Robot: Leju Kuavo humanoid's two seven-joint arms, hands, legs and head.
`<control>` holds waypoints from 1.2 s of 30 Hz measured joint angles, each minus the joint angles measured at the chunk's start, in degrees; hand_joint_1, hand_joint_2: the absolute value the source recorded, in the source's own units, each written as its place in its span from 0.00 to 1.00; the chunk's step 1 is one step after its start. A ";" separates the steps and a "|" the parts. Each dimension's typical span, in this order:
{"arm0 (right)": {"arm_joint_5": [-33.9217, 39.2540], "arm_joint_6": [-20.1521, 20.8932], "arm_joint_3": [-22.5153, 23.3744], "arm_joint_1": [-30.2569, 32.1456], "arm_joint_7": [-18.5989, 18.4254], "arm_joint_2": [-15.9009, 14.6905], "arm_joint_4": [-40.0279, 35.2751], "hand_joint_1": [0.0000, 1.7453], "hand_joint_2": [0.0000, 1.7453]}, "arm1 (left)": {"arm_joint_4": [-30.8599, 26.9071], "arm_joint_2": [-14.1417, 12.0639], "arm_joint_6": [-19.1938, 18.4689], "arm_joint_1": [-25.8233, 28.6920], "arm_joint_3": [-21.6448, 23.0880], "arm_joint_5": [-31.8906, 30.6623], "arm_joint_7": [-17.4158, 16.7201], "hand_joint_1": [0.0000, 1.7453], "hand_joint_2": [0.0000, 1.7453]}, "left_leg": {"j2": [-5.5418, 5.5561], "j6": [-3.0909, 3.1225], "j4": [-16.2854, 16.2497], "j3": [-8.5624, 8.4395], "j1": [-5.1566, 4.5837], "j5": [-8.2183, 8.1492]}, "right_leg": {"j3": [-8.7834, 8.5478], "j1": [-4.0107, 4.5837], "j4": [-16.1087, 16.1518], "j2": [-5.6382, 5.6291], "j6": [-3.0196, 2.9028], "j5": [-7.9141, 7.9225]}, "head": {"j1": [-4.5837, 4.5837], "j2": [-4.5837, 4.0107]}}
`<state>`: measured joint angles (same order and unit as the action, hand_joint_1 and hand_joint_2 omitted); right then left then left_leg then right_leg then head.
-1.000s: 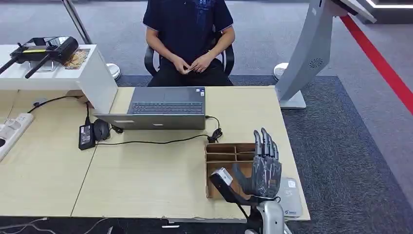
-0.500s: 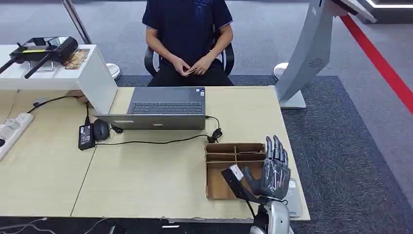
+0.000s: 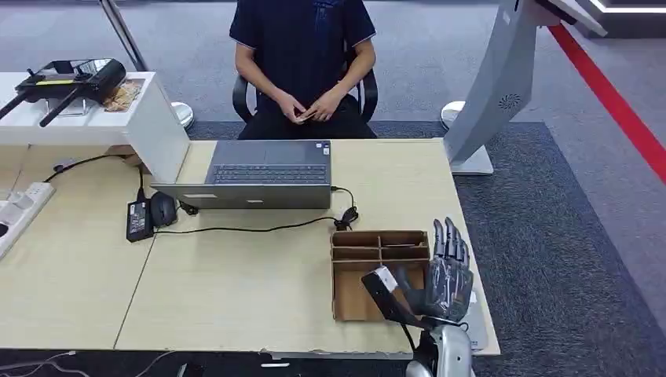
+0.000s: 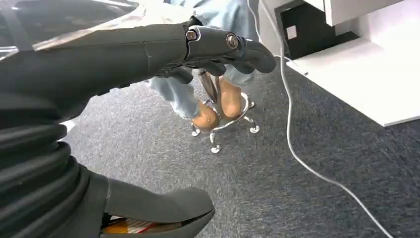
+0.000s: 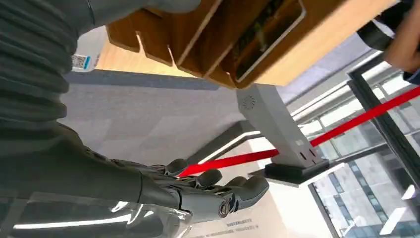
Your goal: Pass the card to the sensor for recognition and then transmit it.
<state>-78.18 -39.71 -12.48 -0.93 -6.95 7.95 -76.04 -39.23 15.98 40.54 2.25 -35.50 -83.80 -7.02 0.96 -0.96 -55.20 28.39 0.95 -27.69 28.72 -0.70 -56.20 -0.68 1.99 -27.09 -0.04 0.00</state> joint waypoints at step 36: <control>-1.25 0.00 6.89 1.18 4.45 5.05 -2.84 0.00 1.00 | 0.00 -0.02 0.00 0.07 0.04 -0.17 0.04 0.00 1.00 | 0.00 0.00 0.00 0.00 0.00 0.00 | -0.01 0.00 0.00 0.00 0.00 0.00 | -0.02 0.00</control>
<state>-79.43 -39.71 -5.60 0.25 -2.49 13.00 -78.88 -39.23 15.96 40.54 2.32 -35.45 -83.97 -6.97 0.96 -0.96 -55.20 28.38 0.95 -27.69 28.71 -0.70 -56.21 -0.68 1.99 -27.09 -0.07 0.00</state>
